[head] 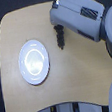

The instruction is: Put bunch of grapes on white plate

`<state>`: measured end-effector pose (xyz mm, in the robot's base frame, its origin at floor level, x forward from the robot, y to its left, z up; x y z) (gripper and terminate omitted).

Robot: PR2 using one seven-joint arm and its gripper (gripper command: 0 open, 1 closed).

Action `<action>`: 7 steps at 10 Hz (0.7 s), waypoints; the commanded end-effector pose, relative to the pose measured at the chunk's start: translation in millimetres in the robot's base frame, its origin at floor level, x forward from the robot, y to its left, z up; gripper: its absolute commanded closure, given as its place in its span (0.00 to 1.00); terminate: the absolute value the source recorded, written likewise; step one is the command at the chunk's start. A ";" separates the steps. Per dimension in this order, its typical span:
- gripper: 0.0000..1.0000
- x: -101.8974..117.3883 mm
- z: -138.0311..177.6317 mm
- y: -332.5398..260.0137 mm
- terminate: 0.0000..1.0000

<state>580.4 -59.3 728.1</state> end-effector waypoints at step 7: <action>1.00 -39.5 135.6 75.6 0.00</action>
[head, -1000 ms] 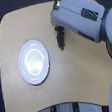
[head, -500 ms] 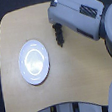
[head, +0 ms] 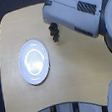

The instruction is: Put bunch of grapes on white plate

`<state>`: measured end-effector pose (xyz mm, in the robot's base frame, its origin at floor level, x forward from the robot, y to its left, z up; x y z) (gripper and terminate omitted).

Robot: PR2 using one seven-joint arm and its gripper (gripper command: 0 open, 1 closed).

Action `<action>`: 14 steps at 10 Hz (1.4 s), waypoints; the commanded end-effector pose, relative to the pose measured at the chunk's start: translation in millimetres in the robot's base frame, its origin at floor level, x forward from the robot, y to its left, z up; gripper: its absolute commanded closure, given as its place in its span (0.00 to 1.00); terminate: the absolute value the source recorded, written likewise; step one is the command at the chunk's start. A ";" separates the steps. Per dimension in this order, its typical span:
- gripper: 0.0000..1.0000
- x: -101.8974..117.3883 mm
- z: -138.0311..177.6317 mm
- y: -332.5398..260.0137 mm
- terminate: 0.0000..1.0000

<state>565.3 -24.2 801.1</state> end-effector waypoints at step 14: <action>1.00 -122.9 31.7 172.0 0.00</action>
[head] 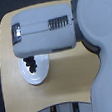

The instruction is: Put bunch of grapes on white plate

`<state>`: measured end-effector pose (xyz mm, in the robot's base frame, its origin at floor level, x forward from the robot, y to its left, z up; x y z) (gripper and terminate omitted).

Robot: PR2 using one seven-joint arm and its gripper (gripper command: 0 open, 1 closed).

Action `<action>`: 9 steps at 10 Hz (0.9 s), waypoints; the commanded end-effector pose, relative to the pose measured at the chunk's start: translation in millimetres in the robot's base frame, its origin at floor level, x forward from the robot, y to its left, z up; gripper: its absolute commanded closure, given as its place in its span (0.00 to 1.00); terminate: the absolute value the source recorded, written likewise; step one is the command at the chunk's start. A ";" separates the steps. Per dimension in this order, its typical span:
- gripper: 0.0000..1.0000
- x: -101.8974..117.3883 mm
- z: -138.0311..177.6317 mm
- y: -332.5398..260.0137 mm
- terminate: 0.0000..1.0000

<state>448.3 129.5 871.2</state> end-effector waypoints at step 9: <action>1.00 -17.0 -98.0 13.8 0.00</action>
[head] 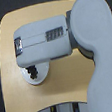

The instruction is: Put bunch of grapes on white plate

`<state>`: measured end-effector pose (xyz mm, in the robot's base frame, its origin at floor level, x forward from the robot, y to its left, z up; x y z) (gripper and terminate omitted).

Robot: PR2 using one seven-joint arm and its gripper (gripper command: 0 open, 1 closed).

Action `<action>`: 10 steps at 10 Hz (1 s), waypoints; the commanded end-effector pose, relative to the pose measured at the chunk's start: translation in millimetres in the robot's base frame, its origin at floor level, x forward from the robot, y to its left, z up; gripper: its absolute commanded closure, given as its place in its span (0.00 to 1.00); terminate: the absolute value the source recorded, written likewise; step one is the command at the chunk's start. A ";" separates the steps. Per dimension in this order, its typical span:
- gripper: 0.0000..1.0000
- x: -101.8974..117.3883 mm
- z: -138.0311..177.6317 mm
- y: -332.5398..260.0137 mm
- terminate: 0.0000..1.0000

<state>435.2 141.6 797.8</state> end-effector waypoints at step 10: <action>1.00 2.5 -49.9 -8.5 0.00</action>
<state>434.7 138.8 752.4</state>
